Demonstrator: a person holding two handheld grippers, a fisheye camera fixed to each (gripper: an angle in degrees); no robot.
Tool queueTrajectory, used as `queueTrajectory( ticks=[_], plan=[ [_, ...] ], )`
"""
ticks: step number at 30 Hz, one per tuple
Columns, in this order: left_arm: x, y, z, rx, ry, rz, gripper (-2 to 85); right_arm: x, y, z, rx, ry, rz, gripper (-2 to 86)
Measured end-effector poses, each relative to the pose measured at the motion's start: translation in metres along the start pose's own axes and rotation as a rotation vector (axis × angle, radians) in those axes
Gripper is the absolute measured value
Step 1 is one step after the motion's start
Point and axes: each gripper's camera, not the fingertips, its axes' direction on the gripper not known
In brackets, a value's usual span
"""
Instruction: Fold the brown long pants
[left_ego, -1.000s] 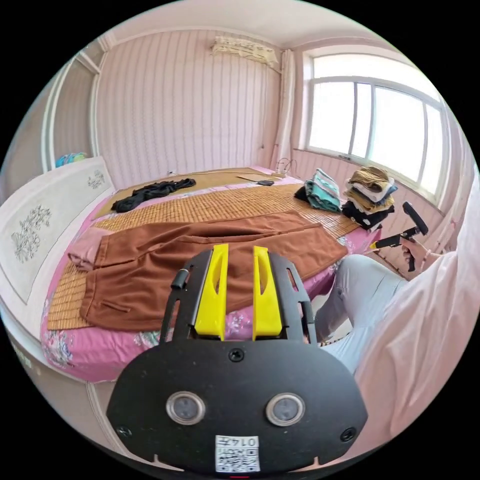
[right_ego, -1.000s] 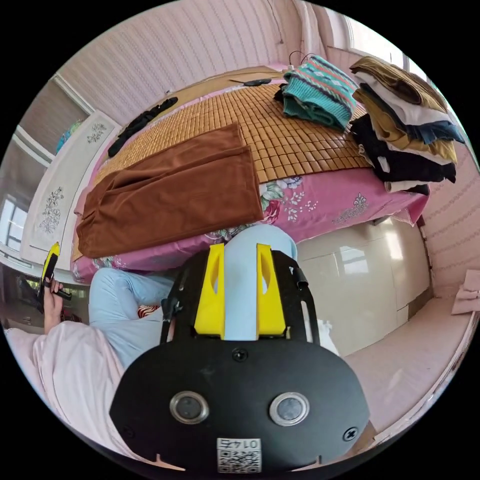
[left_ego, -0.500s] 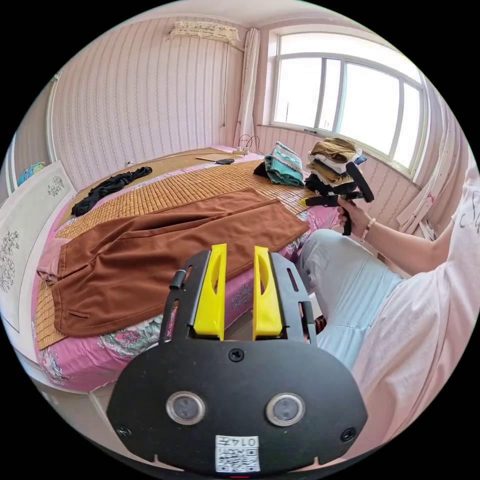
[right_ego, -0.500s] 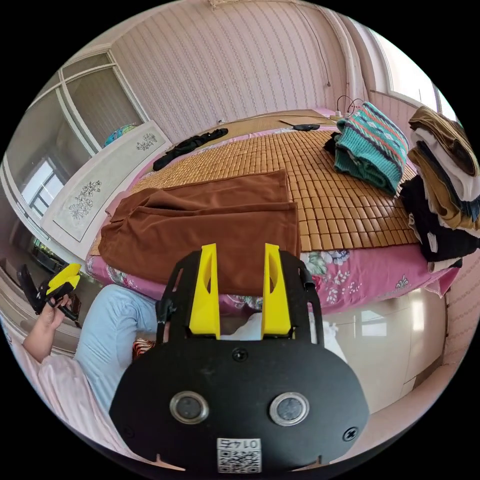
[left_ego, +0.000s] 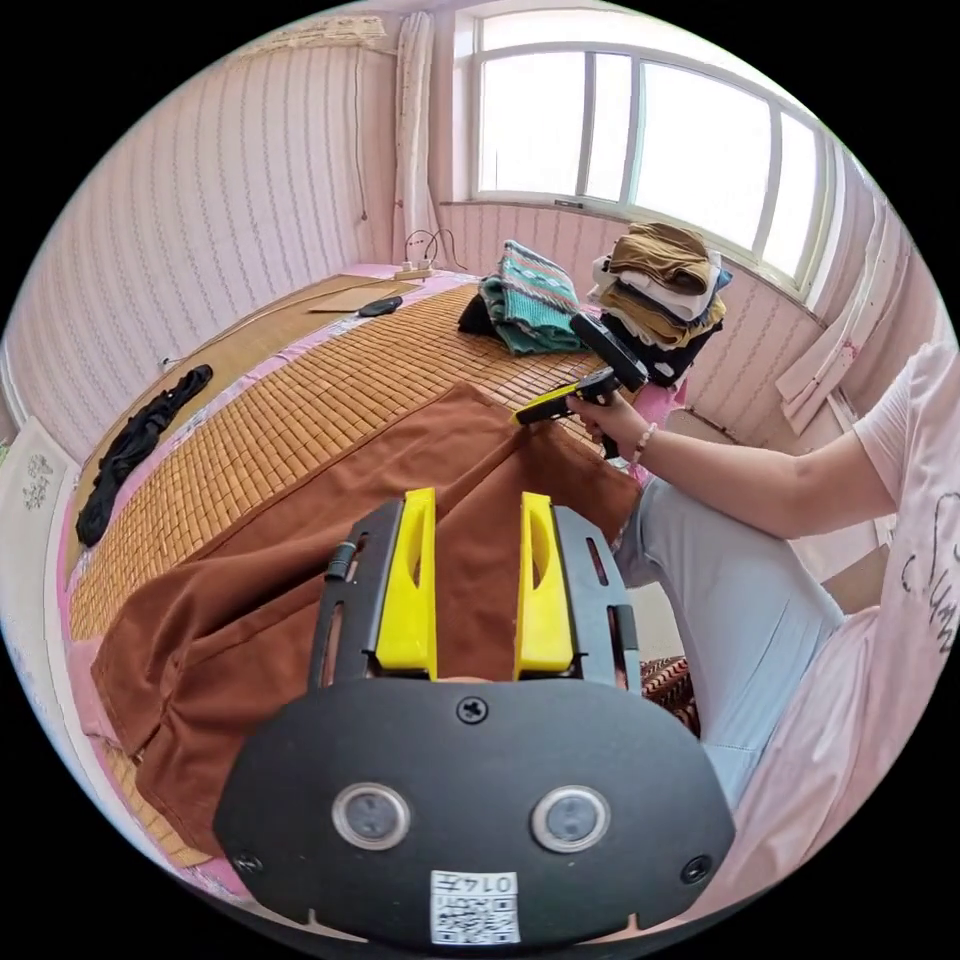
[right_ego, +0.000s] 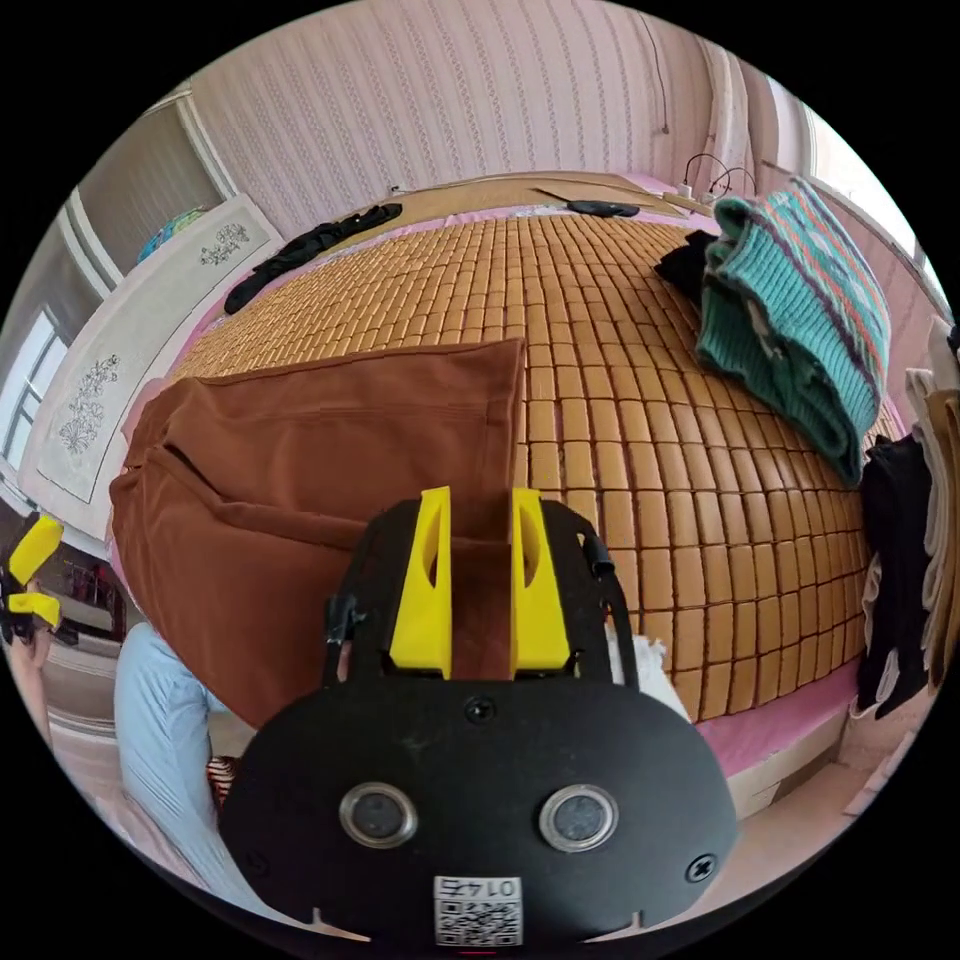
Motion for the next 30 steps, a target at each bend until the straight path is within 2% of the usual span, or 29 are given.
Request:
queueTrajectory(
  ticks=[4,8,10,13,17,19,22,27,30],
  plan=[
    [-0.009,-0.093,0.093,-0.062,-0.014,0.154,12.5,0.016,-0.019,0.020,-0.037,-0.075,-0.022,8.1],
    [-0.050,-0.169,0.196,-0.139,-0.023,0.088,11.0,0.041,-0.016,0.042,-0.046,-0.107,-0.019,4.8],
    [-0.062,-0.194,0.236,-0.182,-0.039,0.065,9.7,0.056,-0.017,0.051,-0.046,-0.150,0.005,3.9],
    [-0.060,-0.220,0.295,-0.250,-0.096,0.182,7.6,0.080,-0.017,0.064,-0.056,-0.234,0.037,3.7],
    [-0.057,-0.242,0.364,-0.381,-0.094,0.214,9.6,0.099,-0.020,0.080,-0.102,-0.330,-0.037,7.2],
    [-0.056,-0.247,0.373,-0.331,-0.069,0.236,7.9,0.105,-0.019,0.087,-0.099,-0.352,-0.070,7.7],
    [-0.056,-0.259,0.394,-0.364,0.026,0.195,0.4,0.122,-0.016,0.102,-0.073,-0.397,-0.042,5.8],
    [-0.052,-0.273,0.415,-0.374,-0.019,0.264,-0.8,0.143,-0.025,0.125,-0.082,-0.425,0.014,2.0],
    [-0.053,-0.285,0.429,-0.366,-0.078,0.261,-0.9,0.152,-0.029,0.129,0.005,-0.391,0.060,0.7]
  ],
)
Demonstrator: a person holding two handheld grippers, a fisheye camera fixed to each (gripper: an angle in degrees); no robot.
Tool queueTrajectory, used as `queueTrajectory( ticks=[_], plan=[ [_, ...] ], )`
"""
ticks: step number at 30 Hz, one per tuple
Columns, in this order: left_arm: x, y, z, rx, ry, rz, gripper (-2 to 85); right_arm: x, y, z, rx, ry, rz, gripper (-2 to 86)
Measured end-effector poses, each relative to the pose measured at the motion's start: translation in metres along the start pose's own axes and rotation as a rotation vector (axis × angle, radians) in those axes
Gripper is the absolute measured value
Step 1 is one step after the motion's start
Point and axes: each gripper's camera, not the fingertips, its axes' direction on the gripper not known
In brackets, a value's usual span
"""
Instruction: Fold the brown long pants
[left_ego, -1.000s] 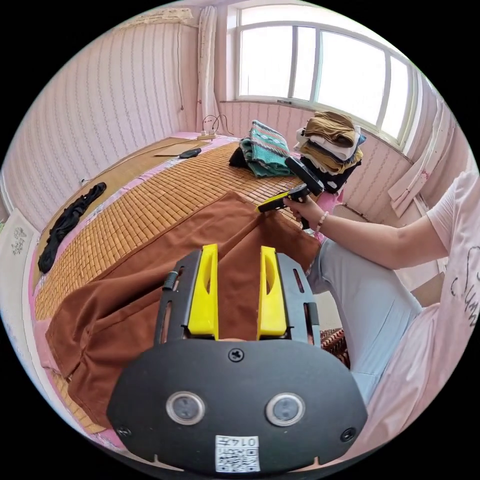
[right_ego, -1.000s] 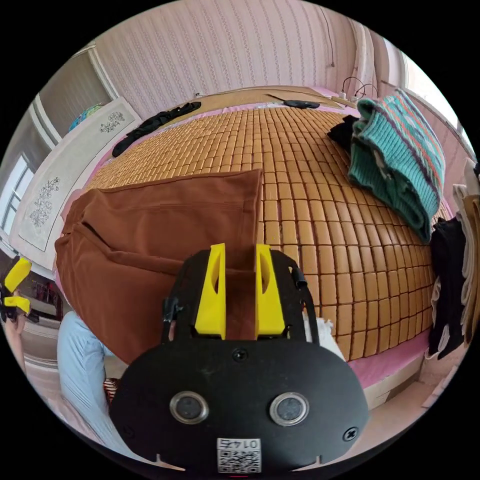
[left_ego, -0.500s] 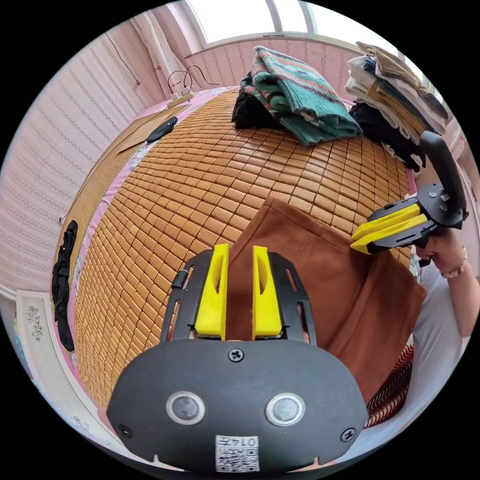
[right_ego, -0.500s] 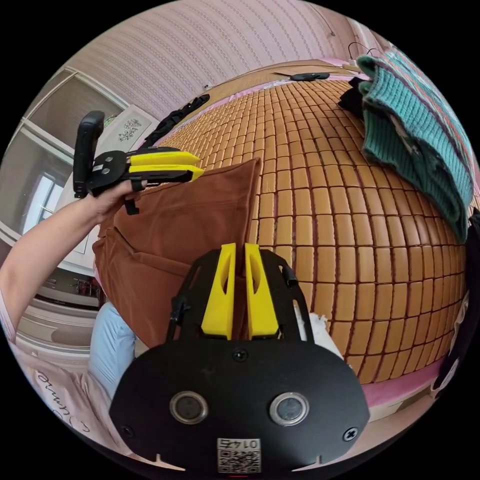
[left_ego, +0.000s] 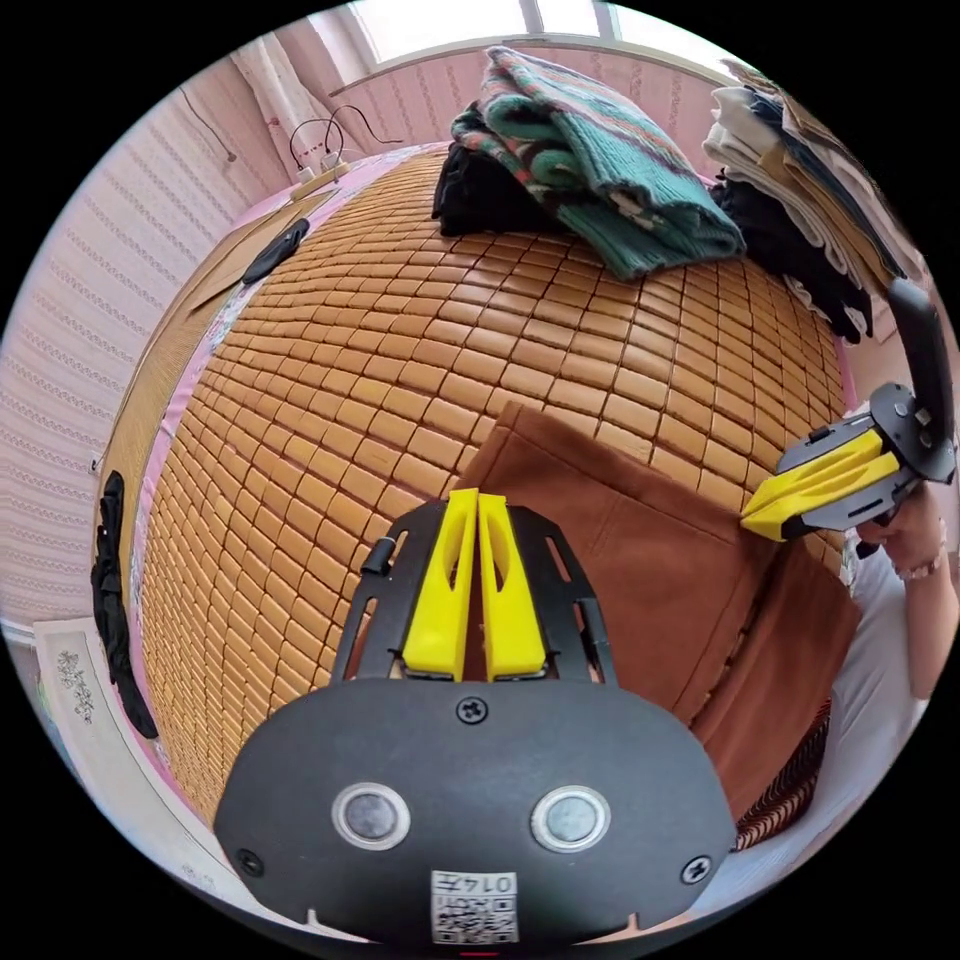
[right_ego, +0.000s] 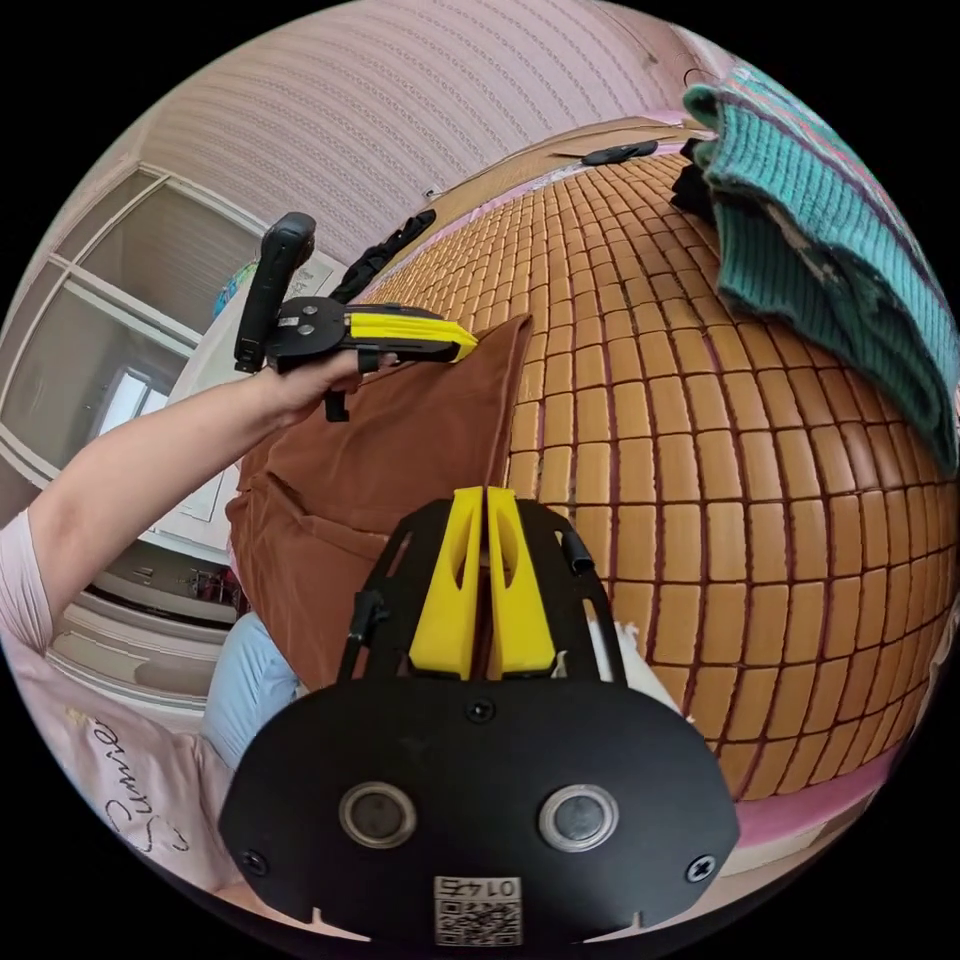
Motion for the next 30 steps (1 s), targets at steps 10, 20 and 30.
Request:
queueTrajectory(
  ticks=[10,20,30],
  plan=[
    [-0.039,-0.016,0.025,0.070,0.019,-0.177,-0.9,0.041,-0.011,0.025,0.056,-0.007,0.062,0.8],
    [0.023,0.054,-0.069,0.153,0.176,0.038,4.6,0.062,-0.003,0.008,-0.037,-0.167,-0.155,8.8],
    [0.078,0.177,-0.034,0.009,0.200,-0.210,7.5,0.070,-0.015,0.054,-0.259,-0.157,-0.175,1.9]
  ],
)
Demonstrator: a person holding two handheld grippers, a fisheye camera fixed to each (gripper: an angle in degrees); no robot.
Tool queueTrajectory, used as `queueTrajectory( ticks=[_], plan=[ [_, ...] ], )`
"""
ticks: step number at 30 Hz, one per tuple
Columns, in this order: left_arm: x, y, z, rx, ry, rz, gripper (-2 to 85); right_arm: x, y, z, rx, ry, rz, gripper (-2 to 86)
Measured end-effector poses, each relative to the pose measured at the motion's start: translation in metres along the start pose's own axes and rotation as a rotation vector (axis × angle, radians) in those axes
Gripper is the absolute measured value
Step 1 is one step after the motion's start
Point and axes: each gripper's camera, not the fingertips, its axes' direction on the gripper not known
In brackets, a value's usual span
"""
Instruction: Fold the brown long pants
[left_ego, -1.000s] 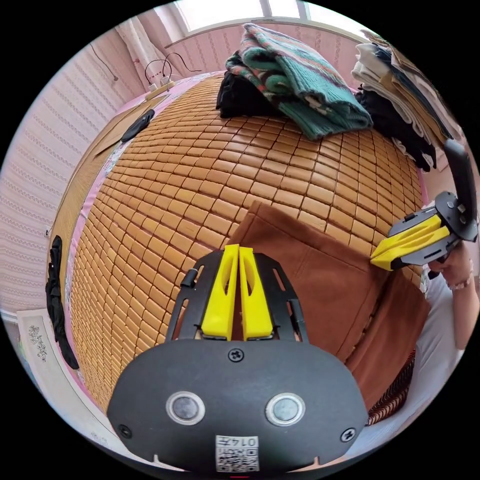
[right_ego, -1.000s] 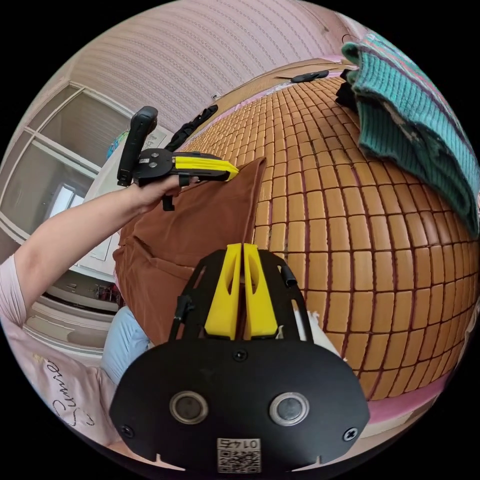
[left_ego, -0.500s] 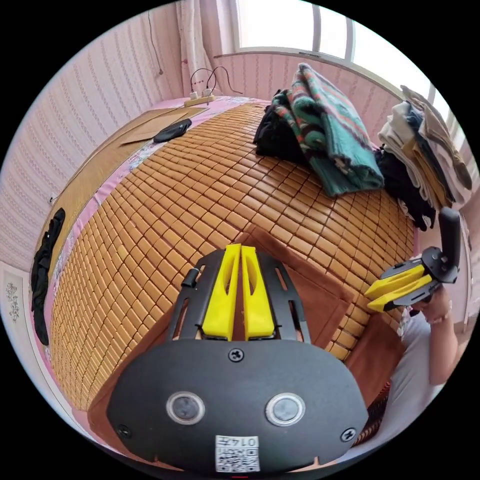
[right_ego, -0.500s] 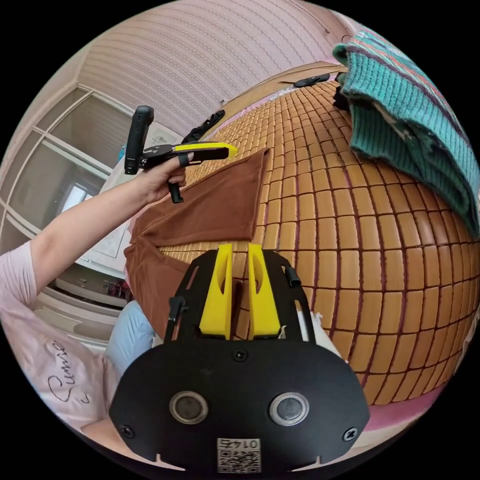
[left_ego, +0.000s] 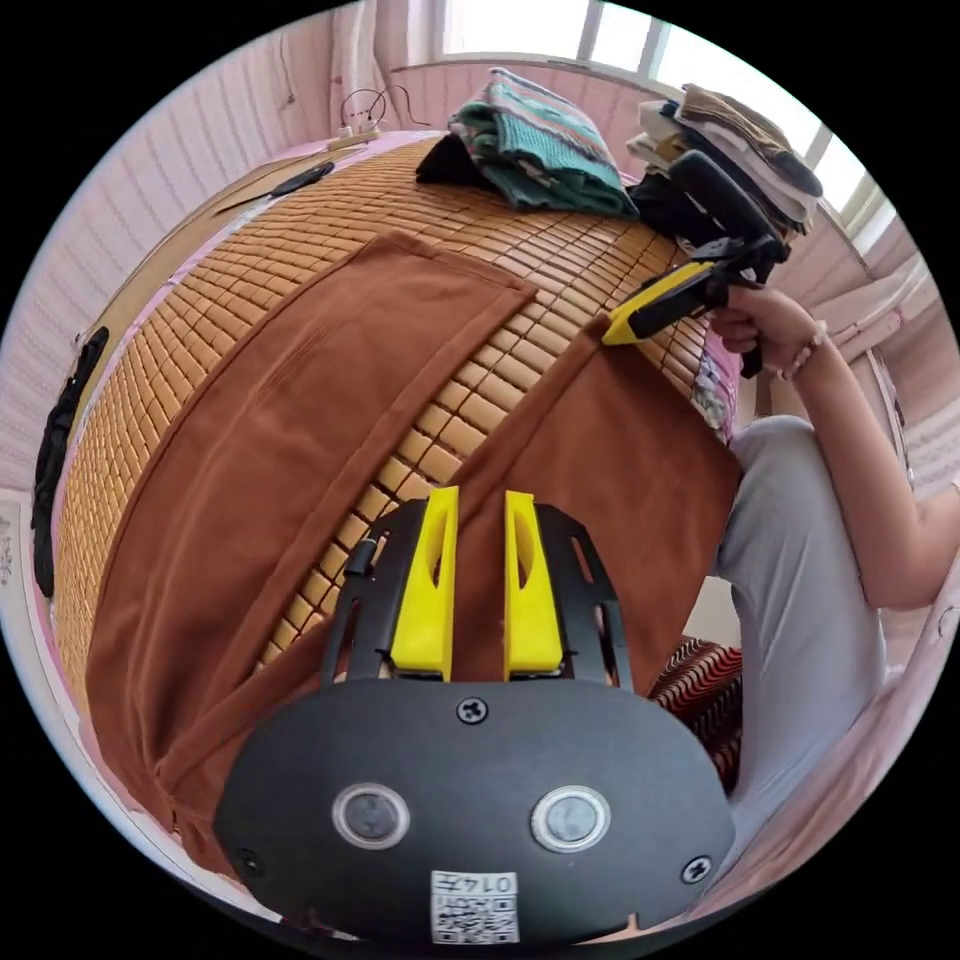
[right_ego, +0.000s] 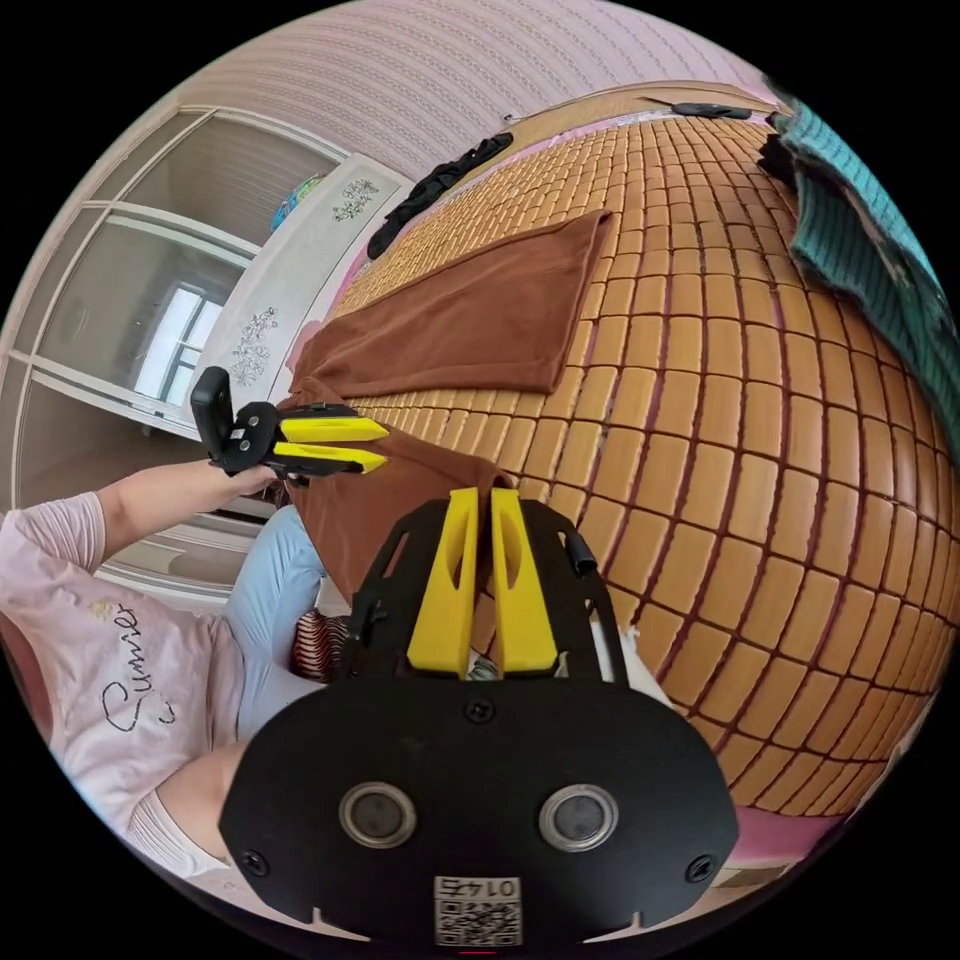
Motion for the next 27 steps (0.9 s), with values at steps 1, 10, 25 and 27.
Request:
queueTrajectory(
  ticks=[1,10,25,27],
  plan=[
    [-0.003,-0.003,0.000,-0.009,0.004,-0.037,6.8,0.000,0.000,-0.001,0.009,0.012,-0.009,1.7],
    [0.013,-0.014,0.009,0.059,-0.144,0.016,4.4,0.019,0.002,-0.002,0.076,0.059,0.074,1.2],
    [-0.024,0.018,-0.020,0.114,0.004,-0.244,3.5,0.016,0.012,0.000,0.203,-0.005,0.140,4.7],
    [-0.030,0.020,-0.028,0.109,0.026,-0.241,3.5,0.012,0.015,-0.001,0.189,0.036,0.147,4.1]
  ],
)
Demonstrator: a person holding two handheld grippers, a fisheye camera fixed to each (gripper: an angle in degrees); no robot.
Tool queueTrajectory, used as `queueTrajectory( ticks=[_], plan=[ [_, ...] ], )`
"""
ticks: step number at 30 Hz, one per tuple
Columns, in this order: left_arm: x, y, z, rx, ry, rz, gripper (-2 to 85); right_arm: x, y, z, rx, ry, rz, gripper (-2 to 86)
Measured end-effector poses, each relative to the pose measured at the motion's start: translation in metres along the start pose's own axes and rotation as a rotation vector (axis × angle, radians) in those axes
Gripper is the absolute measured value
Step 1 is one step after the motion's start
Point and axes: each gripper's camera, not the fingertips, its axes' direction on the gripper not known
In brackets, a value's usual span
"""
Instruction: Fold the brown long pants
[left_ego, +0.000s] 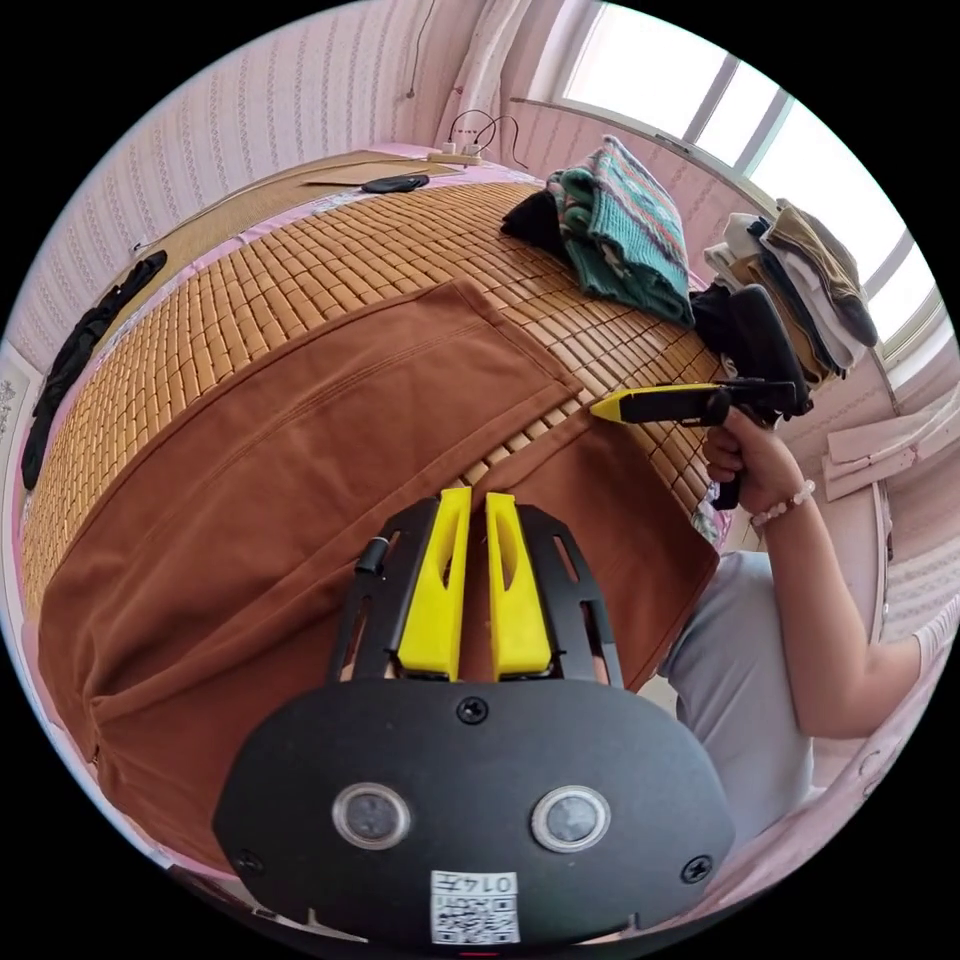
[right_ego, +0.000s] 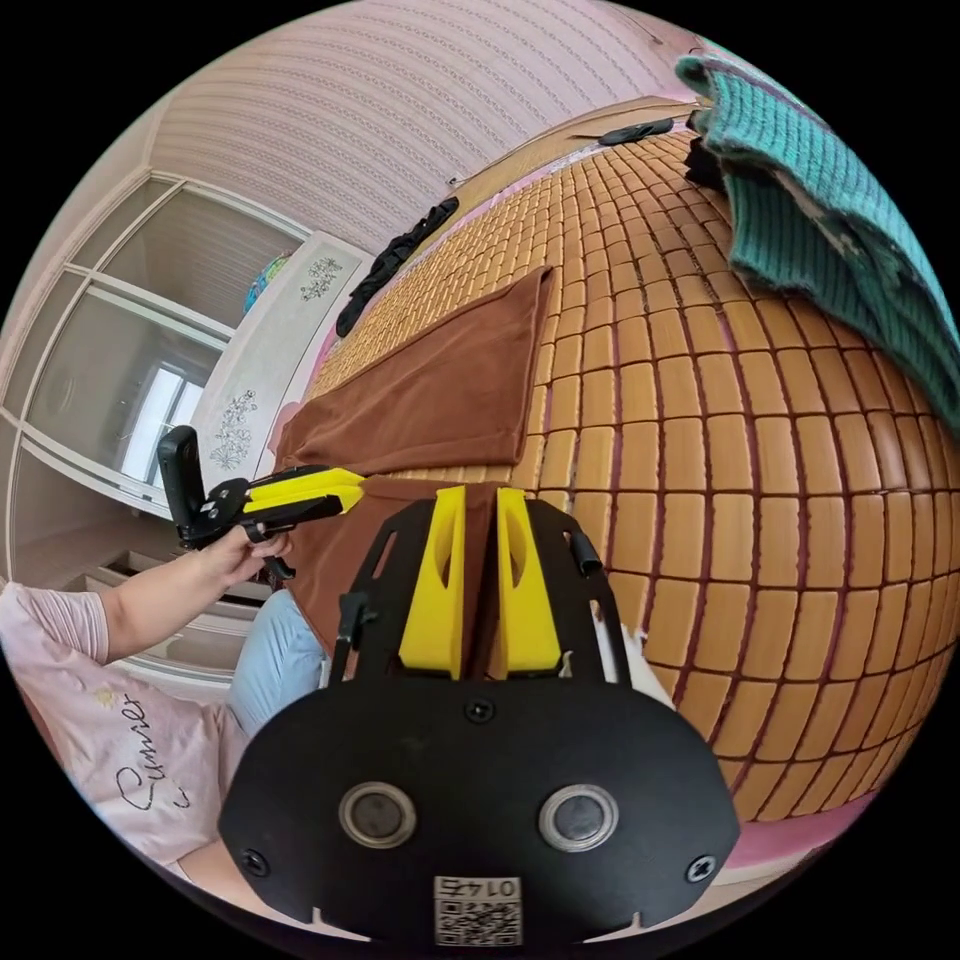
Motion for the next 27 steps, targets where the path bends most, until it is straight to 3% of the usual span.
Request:
queueTrajectory(
  ticks=[7,11,16,19,27],
  plan=[
    [-0.019,0.002,-0.040,0.071,-0.036,0.081,3.5,0.007,0.036,-0.055,0.270,-0.064,0.050,2.3],
    [-0.033,-0.007,-0.027,0.076,-0.122,0.088,7.7,-0.023,0.024,-0.032,0.177,0.083,0.042,9.4],
    [-0.053,-0.015,0.012,-0.055,-0.096,0.028,8.1,-0.042,0.028,-0.018,0.170,0.161,0.053,4.0],
    [-0.062,-0.007,0.004,0.016,-0.052,0.031,7.2,-0.042,0.032,-0.028,0.154,0.130,0.087,1.5],
    [-0.058,-0.010,-0.006,-0.009,-0.060,0.092,-0.5,-0.070,0.039,-0.048,0.170,0.188,0.068,-0.1]
  ],
)
